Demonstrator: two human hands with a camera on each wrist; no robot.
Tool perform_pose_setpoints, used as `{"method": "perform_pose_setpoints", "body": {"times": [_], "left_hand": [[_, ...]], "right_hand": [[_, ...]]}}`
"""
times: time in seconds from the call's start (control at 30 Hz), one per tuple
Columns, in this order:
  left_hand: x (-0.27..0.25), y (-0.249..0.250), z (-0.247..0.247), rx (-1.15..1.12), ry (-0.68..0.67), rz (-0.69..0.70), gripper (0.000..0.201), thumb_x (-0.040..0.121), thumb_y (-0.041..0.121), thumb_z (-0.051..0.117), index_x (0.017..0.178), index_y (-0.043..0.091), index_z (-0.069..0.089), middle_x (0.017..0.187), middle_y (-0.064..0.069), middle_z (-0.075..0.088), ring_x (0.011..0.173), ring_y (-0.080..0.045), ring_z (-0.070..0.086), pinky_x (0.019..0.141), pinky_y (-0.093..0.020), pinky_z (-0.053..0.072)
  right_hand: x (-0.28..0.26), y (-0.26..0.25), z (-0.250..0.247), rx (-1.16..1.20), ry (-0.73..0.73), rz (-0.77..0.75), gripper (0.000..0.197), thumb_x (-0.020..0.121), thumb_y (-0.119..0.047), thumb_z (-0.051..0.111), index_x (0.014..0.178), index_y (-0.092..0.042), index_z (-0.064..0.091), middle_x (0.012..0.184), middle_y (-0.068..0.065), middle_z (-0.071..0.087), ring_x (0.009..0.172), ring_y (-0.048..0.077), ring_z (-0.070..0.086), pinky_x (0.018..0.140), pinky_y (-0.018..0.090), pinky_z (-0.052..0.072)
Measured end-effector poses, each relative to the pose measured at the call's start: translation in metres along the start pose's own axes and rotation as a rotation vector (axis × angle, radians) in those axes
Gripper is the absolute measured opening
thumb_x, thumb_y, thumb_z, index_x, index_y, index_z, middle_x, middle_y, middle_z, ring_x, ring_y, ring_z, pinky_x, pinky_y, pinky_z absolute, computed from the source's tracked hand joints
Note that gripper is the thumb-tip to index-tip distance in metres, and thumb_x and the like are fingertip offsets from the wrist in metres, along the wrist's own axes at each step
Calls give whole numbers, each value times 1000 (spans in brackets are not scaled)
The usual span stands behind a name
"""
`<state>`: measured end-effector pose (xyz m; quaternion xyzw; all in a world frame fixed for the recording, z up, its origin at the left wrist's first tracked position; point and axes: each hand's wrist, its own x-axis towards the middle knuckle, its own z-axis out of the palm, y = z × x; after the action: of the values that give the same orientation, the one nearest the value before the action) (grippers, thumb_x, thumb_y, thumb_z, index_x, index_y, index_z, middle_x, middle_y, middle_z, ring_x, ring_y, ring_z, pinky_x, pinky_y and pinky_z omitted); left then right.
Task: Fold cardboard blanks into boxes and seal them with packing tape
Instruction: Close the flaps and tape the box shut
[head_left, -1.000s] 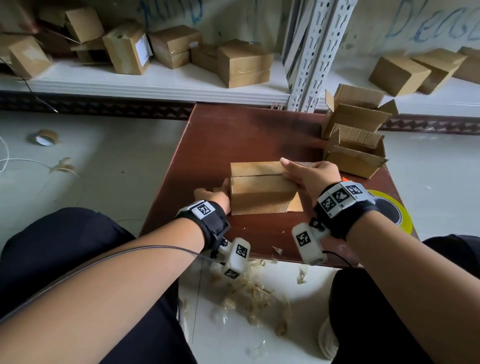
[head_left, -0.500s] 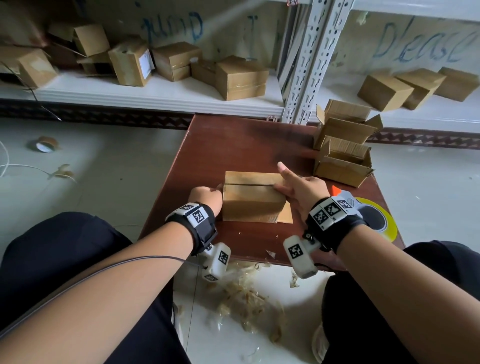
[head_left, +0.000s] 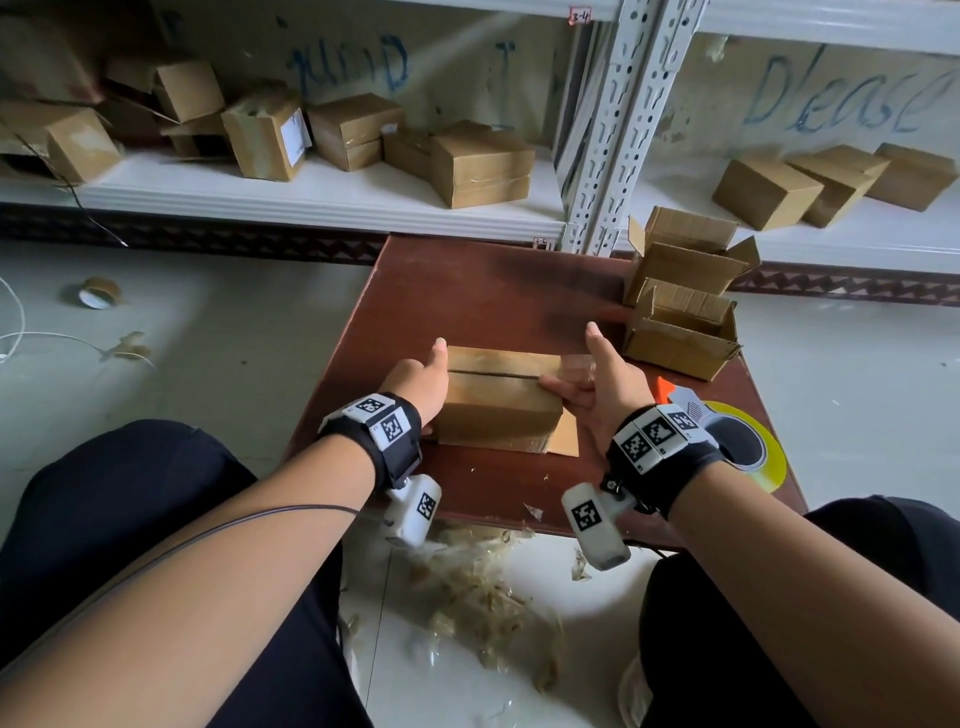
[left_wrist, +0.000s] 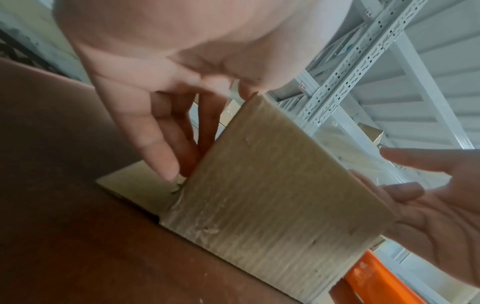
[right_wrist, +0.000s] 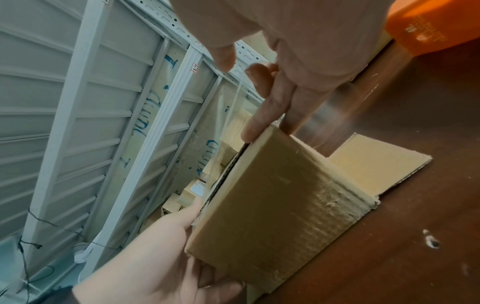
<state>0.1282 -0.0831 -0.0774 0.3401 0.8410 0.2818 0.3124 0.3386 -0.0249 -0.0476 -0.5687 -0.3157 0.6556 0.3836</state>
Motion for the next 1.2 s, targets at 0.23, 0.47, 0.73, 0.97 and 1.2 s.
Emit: {"method": "perform_pose_setpoints", "body": {"times": [0.23, 0.47, 0.73, 0.97, 1.2], "left_hand": [[12, 0, 8, 293, 25, 106, 84, 103, 68, 11, 100, 4, 65, 97, -14, 70, 85, -32, 64, 75, -38, 49], [5, 8, 4, 454, 74, 127, 71, 106, 63, 12, 92, 13, 61, 86, -7, 58, 83, -31, 58, 76, -40, 45], [7, 10, 6, 466, 33, 89, 85, 105, 64, 8, 118, 6, 68, 110, -15, 72, 94, -31, 66, 83, -41, 51], [4, 6, 4, 398, 53, 154, 79, 107, 62, 10, 111, 7, 67, 111, -16, 71, 89, -31, 61, 80, -39, 47], [9, 3, 7, 392, 63, 153, 72, 107, 62, 11, 93, 12, 61, 112, -16, 71, 92, -33, 60, 80, -40, 45]], "right_hand": [[3, -1, -2, 4, -21, -4, 44, 96, -60, 64, 94, -18, 53, 93, 2, 66, 85, 29, 80, 81, 38, 61], [-9, -23, -4, -214, -91, -125, 54, 97, -66, 57, 75, -18, 51, 74, 7, 60, 80, 34, 80, 90, 53, 63], [-35, -50, -7, -495, -125, -403, 39, 98, -43, 71, 90, -6, 63, 73, 11, 73, 72, 25, 79, 81, 57, 64], [-25, -51, -27, -655, -88, -462, 31, 93, -35, 78, 90, -5, 72, 76, 8, 79, 77, 26, 80, 78, 49, 66], [-7, -34, -31, -655, -43, -327, 35, 98, -32, 72, 102, 3, 69, 85, 22, 77, 83, 30, 80, 77, 47, 66]]}}
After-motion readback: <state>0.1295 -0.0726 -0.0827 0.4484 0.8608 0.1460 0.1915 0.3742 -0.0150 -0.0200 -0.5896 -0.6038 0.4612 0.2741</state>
